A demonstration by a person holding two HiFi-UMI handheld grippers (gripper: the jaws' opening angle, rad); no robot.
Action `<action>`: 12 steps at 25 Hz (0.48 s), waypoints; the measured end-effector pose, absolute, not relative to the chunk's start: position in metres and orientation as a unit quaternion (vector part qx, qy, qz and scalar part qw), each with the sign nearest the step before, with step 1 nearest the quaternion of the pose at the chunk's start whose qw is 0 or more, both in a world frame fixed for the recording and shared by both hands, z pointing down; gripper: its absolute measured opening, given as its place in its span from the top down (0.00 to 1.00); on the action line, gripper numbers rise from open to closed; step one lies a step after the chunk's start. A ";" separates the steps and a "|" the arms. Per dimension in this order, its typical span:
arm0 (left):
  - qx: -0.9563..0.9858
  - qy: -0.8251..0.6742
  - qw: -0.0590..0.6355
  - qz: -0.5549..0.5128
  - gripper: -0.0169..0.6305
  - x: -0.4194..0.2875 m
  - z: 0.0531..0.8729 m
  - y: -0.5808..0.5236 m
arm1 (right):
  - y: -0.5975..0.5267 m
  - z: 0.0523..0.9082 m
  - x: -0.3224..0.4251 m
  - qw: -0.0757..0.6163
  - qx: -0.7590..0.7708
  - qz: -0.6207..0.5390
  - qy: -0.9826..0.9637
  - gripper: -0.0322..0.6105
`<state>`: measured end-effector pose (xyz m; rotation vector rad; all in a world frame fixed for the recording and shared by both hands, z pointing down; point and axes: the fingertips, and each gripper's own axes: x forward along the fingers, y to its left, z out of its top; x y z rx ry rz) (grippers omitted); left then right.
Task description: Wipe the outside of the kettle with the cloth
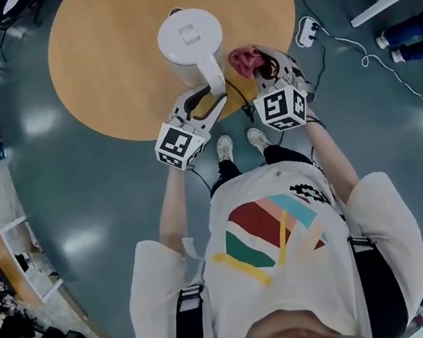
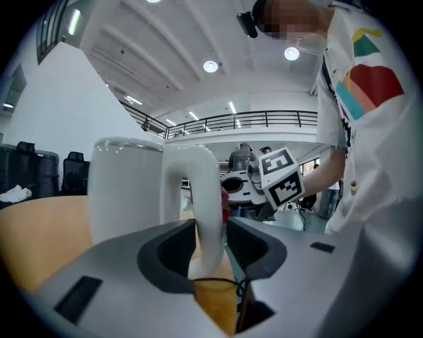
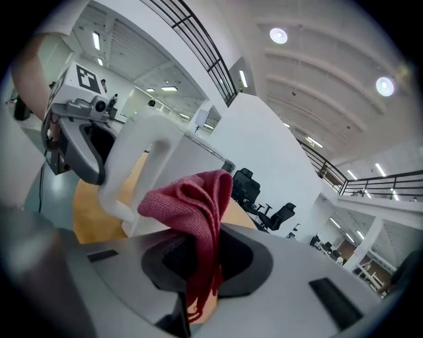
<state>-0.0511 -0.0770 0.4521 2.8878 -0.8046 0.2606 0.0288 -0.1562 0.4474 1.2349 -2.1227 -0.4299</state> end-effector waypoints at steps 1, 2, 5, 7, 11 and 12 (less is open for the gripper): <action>0.958 -0.264 0.068 0.085 0.69 -0.044 0.454 -0.080 | -0.156 0.442 0.033 0.318 0.469 -0.170 -0.806 0.88; 0.959 -0.260 0.069 0.085 0.70 -0.037 0.455 -0.083 | -0.157 0.435 0.036 0.316 0.468 -0.179 -0.806 0.88; 0.961 -0.253 0.075 0.082 0.70 -0.026 0.457 -0.087 | -0.167 0.396 0.032 0.302 0.450 -0.218 -0.812 0.88; 0.961 -0.254 0.082 0.075 0.70 -0.024 0.457 -0.086 | -0.176 0.364 0.019 0.302 0.420 -0.262 -0.815 0.88; 0.961 -0.251 0.092 0.069 0.70 -0.016 0.459 -0.084 | -0.195 0.315 -0.017 0.330 0.330 -0.335 -0.818 0.88; 0.961 -0.249 0.093 0.069 0.70 -0.013 0.459 -0.083 | -0.199 0.310 -0.027 0.346 0.304 -0.347 -0.817 0.88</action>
